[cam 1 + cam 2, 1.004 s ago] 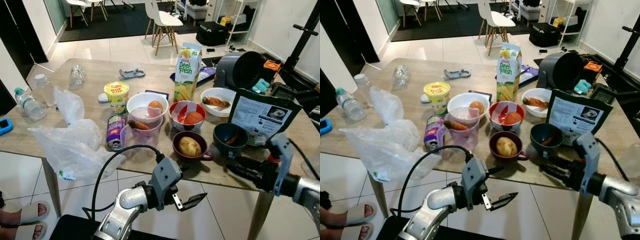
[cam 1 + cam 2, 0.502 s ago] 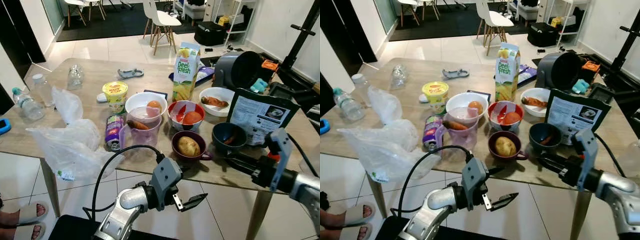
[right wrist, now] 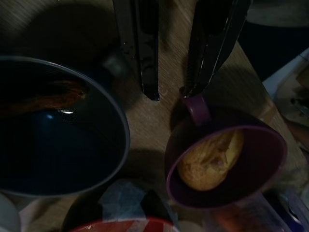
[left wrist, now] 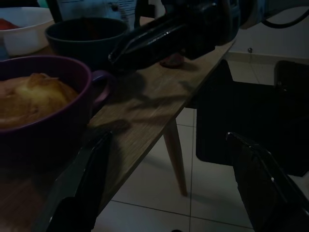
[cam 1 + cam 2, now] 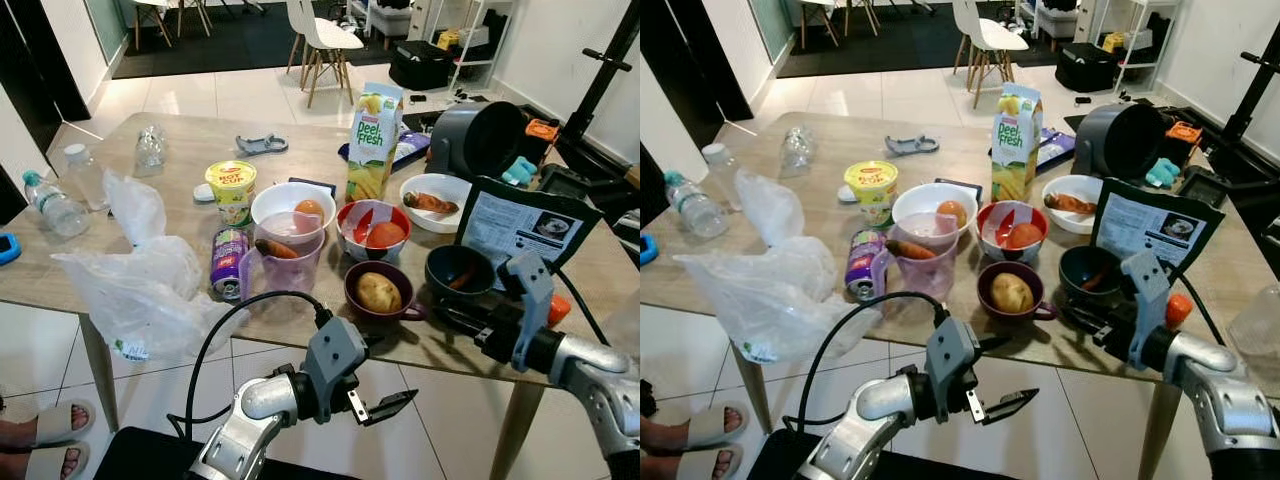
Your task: Restocking fridge
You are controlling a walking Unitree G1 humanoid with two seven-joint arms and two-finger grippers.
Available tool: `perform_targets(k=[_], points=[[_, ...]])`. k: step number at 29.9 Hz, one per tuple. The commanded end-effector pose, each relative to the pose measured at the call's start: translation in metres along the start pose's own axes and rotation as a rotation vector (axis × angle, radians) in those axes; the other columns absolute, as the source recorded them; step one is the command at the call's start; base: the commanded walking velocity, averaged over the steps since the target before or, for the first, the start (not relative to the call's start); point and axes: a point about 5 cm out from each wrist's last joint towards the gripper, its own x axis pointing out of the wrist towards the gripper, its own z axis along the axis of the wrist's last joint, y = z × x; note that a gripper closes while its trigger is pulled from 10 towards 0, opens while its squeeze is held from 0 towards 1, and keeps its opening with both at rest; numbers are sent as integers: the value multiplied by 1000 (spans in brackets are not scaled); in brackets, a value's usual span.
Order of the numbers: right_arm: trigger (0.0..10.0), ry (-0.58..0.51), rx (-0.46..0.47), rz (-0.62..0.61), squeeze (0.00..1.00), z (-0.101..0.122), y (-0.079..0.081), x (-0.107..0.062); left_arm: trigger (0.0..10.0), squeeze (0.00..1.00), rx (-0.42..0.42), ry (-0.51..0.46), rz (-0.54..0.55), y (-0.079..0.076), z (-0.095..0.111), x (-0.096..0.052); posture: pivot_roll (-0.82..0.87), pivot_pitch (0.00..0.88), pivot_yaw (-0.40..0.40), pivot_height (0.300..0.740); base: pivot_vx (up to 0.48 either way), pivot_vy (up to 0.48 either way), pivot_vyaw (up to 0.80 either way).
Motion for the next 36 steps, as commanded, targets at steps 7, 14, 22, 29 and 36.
perform_targets(k=[7,14,22,29,36], points=[[10000,58,10,-35,0,-12,-5,0,10000,0,10,26,5,2,-3,-4,64,49,-2,740,0,0,0],[10000,64,6,-72,0,-12,-11,-6,10000,0,11,25,3,2,-2,-4,62,52,0,740,0,0,0],[10000,47,4,-107,0,-10,-18,-11,10000,0,11,24,-1,2,-2,-3,61,53,0,740,0,0,0],[10000,-33,27,42,0,-7,-6,-28,10000,0,11,27,0,1,-3,-5,63,56,0,740,0,0,0],[10000,-111,25,-73,0,-1,-23,-40,10000,0,6,27,-5,0,-3,-4,56,57,3,740,0,0,0]])
